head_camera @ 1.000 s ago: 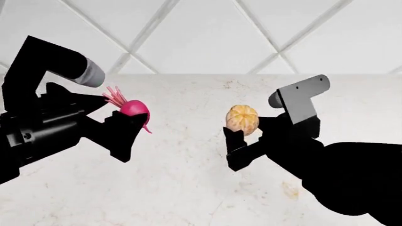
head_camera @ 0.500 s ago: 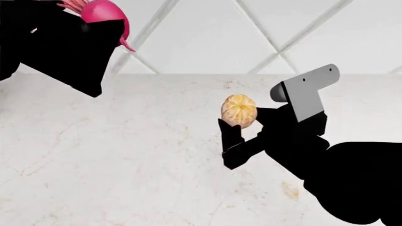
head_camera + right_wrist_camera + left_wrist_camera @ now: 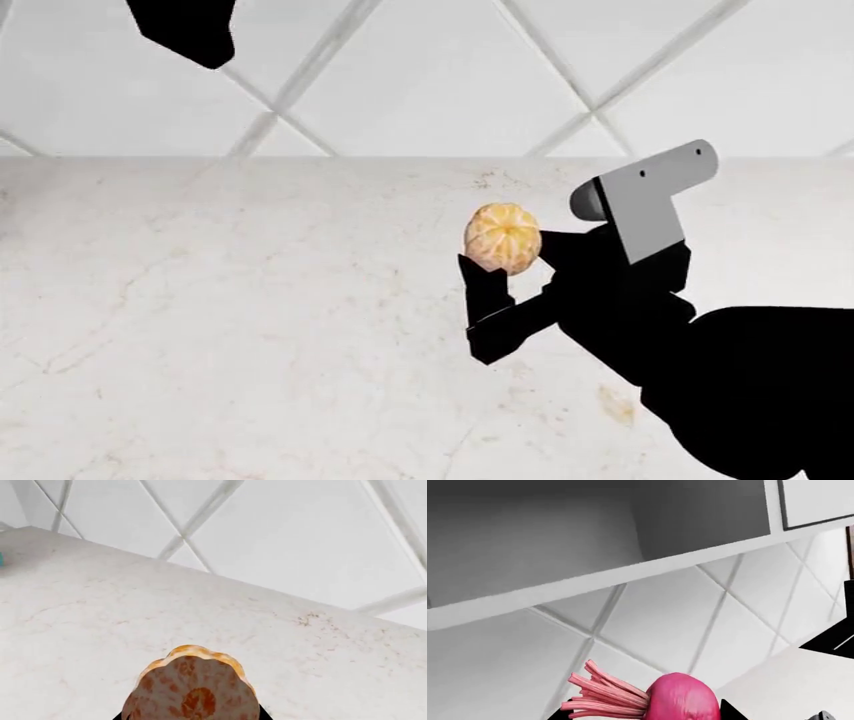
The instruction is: Pick the beet, tangerine from the counter and place them in the cabinet. Then close the cabinet.
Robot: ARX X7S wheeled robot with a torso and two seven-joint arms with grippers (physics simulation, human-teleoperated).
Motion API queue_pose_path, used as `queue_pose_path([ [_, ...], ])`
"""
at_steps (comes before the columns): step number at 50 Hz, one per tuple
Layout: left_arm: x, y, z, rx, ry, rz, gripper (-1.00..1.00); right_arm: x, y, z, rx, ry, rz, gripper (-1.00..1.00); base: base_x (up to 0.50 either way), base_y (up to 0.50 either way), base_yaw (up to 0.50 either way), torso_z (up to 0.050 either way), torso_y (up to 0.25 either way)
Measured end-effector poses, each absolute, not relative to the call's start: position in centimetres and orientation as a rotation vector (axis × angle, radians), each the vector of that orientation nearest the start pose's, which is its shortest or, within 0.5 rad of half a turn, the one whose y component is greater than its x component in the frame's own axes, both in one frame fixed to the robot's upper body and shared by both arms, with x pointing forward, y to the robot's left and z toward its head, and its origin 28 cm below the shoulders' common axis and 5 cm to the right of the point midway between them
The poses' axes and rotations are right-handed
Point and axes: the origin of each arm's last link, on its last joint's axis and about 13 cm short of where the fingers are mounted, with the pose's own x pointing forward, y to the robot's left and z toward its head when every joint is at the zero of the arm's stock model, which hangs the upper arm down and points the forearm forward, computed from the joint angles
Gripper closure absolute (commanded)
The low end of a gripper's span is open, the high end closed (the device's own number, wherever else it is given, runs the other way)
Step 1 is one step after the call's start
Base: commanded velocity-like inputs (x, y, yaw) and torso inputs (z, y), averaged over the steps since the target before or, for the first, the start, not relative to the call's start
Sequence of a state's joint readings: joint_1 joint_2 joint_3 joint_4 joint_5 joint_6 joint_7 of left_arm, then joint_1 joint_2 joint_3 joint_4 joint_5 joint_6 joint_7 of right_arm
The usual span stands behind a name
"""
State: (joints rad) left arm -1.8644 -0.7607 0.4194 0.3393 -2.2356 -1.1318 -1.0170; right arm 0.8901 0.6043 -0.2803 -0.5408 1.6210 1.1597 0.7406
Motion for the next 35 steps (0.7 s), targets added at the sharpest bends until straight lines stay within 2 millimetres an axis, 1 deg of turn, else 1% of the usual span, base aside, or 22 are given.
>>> queue_pose_path([
  [20, 15.6, 21.2, 46.2, 0.144, -0.404, -0.508, 1.00, 21.8, -10.3, 24.1, -0.062, 0.215, 0.506, 1.00, 0.00, 0.00, 0.00, 0.000, 0.000],
  [35, 16.2, 19.8, 48.3, 0.096, -0.578, -0.467, 1.00, 21.7, -10.4, 23.8, -0.053, 0.216, 0.508, 1.00, 0.00, 0.00, 0.00, 0.000, 0.000],
])
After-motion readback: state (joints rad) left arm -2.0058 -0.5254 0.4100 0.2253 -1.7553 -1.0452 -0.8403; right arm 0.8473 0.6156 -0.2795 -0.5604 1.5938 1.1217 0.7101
